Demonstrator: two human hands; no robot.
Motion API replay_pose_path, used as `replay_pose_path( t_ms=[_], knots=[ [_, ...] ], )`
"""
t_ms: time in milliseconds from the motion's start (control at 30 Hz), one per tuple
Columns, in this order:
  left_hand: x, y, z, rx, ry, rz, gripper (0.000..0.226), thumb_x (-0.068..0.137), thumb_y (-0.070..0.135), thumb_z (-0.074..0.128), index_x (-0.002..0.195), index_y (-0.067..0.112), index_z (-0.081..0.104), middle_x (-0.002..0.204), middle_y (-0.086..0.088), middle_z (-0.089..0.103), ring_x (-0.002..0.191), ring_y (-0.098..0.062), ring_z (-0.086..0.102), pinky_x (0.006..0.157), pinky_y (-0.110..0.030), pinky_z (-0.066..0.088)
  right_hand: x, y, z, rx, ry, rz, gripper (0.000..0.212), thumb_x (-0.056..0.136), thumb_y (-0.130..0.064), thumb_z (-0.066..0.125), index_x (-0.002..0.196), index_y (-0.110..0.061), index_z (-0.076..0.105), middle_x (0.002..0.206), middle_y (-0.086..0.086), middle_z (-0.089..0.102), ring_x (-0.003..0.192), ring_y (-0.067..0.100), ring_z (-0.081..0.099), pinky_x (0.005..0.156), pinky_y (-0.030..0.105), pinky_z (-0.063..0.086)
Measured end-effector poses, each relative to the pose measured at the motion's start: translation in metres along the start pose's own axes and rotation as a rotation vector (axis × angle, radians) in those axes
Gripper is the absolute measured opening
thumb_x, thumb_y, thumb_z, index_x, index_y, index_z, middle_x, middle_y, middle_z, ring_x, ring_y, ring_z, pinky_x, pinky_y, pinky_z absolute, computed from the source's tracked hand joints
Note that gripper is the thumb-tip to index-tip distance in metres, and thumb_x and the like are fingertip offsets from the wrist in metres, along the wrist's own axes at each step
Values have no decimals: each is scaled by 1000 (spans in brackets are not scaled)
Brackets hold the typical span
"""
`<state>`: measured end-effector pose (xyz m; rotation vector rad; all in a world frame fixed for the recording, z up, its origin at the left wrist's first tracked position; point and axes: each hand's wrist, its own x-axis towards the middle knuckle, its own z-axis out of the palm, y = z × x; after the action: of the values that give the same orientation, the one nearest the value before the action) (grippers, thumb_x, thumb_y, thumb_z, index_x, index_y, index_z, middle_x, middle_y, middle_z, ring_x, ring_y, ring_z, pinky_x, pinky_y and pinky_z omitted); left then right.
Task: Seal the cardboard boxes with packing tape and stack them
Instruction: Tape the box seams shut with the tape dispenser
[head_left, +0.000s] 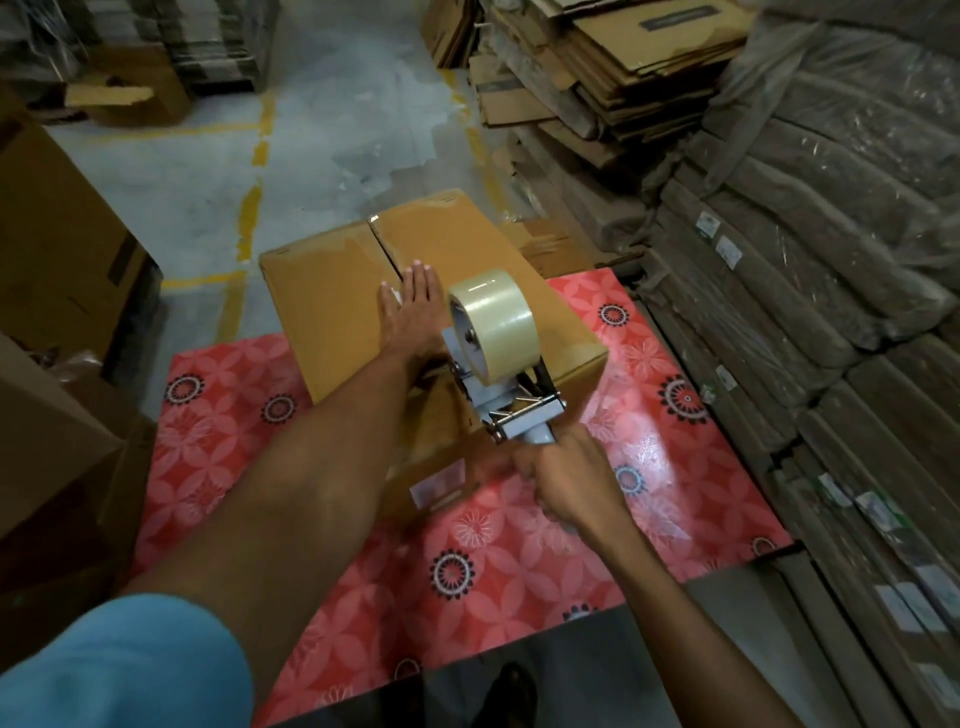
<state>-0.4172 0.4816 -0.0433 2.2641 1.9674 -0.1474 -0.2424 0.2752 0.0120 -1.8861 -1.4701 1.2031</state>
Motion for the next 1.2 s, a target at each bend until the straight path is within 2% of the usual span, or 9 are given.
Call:
replay_pose_path(
  t_ms=[100, 200, 367, 567, 700, 833, 967, 1100, 1200],
  knots=[
    [8, 4, 1, -75, -5, -26, 95, 101, 65, 32, 158, 2, -11, 167, -15, -16, 155, -30, -12, 120, -59, -10, -28, 16, -9, -41, -6, -2, 22, 84, -11, 62, 63, -12, 56, 63, 2, 56, 53, 13, 47, 49, 23, 37],
    [11, 8, 1, -150, 20, -70, 93, 96, 73, 4, 159, 6, -10, 167, -11, -16, 155, -25, -14, 121, -55, -14, -69, 51, -12, 41, 81, 112, 21, 66, -22, 65, 54, -10, 52, 49, -2, 51, 45, 15, 43, 43, 28, 29],
    [3, 14, -3, -129, 56, -68, 93, 96, 72, 2, 160, 6, -5, 168, -13, -11, 156, -26, -11, 123, -56, -9, -66, 78, 5, 87, 127, 156, 20, 52, -26, 60, 58, -8, 58, 53, 1, 59, 50, 21, 52, 48, 34, 38],
    [-91, 28, 14, -69, 57, 446, 77, 98, 54, -2, 161, 11, -1, 167, -10, -10, 155, -27, -10, 123, -52, -12, -47, 91, 20, 194, 127, 162, 7, 51, -22, 62, 51, -17, 57, 46, -5, 52, 45, 18, 47, 47, 28, 34],
    [-115, 5, 17, -112, 85, 537, 74, 98, 57, -9, 162, 24, 7, 169, 1, 1, 156, -24, -6, 125, -53, -7, -40, 104, 30, 277, 100, 164, 8, 52, -16, 61, 48, -17, 54, 45, -3, 50, 43, 18, 44, 48, 30, 34],
    [-119, 9, 20, -16, 103, 513, 66, 101, 54, -4, 162, 29, 3, 169, 4, 0, 156, -23, -6, 125, -56, -4, -35, 102, 34, 397, 55, 162, 19, 52, -8, 57, 41, -19, 47, 43, -5, 42, 37, 14, 35, 46, 25, 27],
    [-117, 13, 20, -18, 81, 473, 65, 104, 62, 4, 161, 32, 0, 168, 7, -3, 155, -21, -10, 124, -57, -4, -42, 107, 35, 796, -106, 422, 13, 51, -5, 56, 62, -11, 51, 53, 7, 39, 36, 18, 33, 44, 21, 27],
    [-116, 20, 22, 15, 86, 417, 78, 99, 72, 25, 162, 32, 2, 169, 7, -2, 156, -20, -6, 125, -52, -2, -56, 148, 24, 742, 240, 437, 6, 64, -12, 57, 70, -11, 56, 54, 7, 46, 38, 18, 39, 43, 22, 30],
    [-119, 27, 25, 16, 90, 375, 82, 98, 65, 40, 162, 31, 1, 170, 5, 0, 157, -22, -4, 126, -48, 0, -40, 180, 3, 346, 483, 365, 27, 70, -32, 62, 89, -13, 65, 79, 14, 67, 70, 34, 65, 63, 39, 50]
  ],
)
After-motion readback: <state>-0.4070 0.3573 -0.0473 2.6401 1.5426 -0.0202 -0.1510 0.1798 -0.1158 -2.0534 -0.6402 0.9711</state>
